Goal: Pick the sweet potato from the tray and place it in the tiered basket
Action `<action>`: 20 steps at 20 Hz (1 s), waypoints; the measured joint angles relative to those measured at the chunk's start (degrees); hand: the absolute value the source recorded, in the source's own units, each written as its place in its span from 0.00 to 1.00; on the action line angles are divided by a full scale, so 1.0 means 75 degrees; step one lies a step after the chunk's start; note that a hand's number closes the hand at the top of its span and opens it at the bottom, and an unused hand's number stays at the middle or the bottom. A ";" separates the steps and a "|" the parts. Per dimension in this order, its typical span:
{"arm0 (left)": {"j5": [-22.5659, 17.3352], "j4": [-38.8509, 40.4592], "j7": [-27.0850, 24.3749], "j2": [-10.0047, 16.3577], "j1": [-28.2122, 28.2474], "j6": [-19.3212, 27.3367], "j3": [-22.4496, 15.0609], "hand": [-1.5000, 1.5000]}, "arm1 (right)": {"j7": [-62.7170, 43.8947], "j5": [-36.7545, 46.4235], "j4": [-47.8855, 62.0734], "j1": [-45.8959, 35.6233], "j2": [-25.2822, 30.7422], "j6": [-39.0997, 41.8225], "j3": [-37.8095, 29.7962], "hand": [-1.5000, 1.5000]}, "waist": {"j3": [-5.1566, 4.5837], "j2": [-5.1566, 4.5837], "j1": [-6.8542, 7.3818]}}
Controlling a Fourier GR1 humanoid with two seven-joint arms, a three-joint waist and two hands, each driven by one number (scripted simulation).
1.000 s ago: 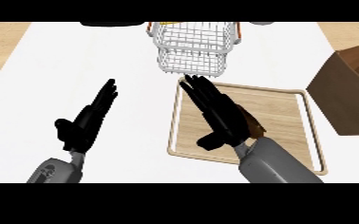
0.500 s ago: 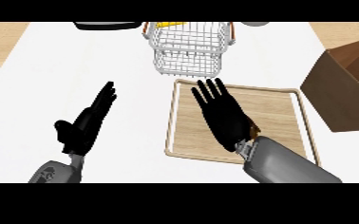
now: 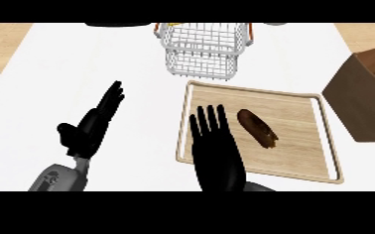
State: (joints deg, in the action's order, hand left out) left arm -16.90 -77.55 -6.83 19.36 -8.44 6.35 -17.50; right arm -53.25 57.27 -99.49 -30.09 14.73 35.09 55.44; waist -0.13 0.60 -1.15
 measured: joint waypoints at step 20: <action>0.0498 0.0164 -0.0087 -0.0352 0.0088 -0.0499 0.0431 0.50 | 0.0347 0.2394 0.0371 0.1519 0.0086 -0.0058 -0.1072 0.00 | 0.0017 -0.0076 0.0151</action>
State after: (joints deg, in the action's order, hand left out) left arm -13.16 -76.32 -7.47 16.72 -7.79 2.61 -14.27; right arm -50.64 75.23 -96.71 -18.69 15.38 34.65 47.40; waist 0.00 0.04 -0.01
